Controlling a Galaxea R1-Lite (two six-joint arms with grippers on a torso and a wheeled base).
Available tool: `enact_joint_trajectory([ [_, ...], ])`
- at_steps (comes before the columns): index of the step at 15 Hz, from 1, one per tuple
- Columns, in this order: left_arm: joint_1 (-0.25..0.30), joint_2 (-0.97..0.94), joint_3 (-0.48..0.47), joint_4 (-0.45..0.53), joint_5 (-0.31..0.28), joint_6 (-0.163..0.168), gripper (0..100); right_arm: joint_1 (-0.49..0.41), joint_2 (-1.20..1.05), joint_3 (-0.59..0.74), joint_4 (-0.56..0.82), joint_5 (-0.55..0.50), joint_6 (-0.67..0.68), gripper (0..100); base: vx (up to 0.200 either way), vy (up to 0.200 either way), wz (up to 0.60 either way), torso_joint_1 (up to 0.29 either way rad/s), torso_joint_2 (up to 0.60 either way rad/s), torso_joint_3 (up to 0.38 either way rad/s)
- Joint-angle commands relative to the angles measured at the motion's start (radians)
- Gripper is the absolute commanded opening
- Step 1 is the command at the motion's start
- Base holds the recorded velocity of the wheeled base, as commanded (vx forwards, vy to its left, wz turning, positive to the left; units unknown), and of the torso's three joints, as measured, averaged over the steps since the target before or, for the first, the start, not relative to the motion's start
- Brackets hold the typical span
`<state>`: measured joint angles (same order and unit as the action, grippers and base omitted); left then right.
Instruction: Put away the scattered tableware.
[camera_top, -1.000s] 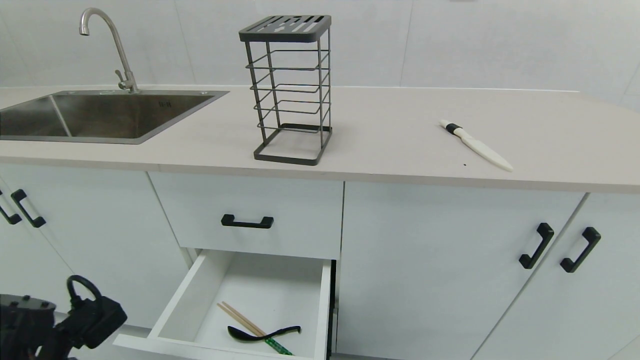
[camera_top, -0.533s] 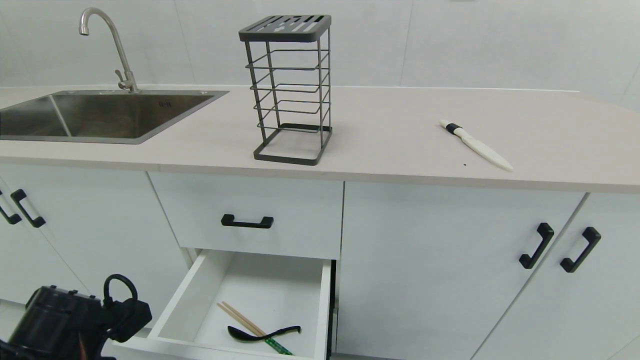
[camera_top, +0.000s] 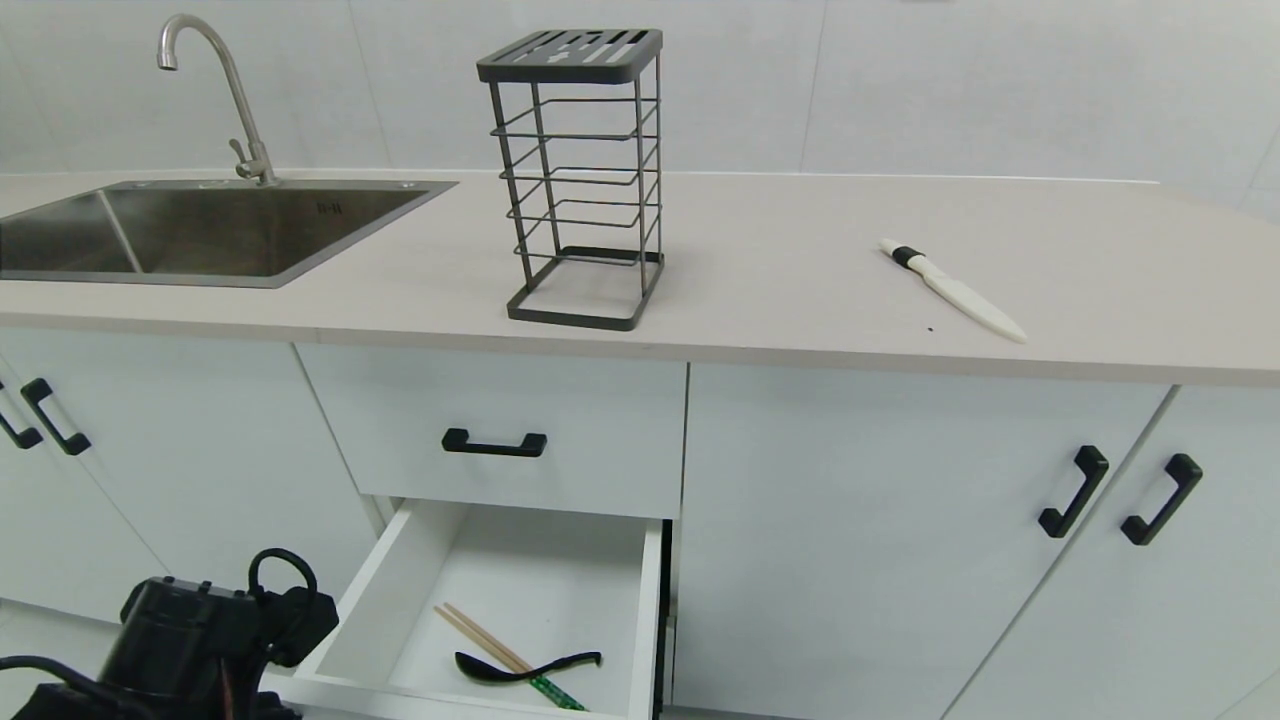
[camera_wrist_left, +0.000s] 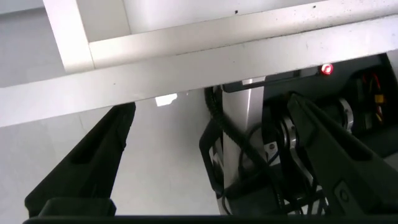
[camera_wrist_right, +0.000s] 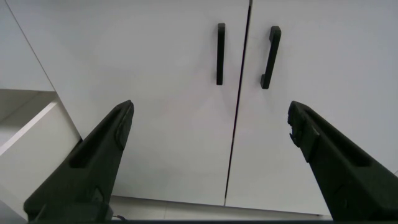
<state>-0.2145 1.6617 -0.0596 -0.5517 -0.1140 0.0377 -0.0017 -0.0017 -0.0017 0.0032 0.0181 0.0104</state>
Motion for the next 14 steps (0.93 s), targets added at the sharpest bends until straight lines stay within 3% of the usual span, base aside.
enact_joint_trajectory([
  [1,-0.002,0.078,0.017,-0.047,0.004,0.001,100,0.0,0.002,0.0,0.0,0.0,0.0,100,0.0,0.0,0.0,0.0,0.0,0.0],
  [5,-0.003,0.162,0.026,-0.217,0.02,0.005,100,0.0,0.002,0.0,0.0,0.0,0.0,100,0.0,0.0,0.0,0.0,0.0,0.0],
  [7,-0.002,0.236,0.027,-0.349,0.024,0.002,100,0.0,0.002,0.0,0.0,0.0,0.0,100,0.0,0.0,0.0,0.0,0.0,0.0],
  [14,-0.003,0.283,-0.054,-0.369,0.02,0.004,100,0.0,0.002,0.0,0.0,0.0,0.0,100,0.0,0.0,0.0,0.0,0.0,0.0],
])
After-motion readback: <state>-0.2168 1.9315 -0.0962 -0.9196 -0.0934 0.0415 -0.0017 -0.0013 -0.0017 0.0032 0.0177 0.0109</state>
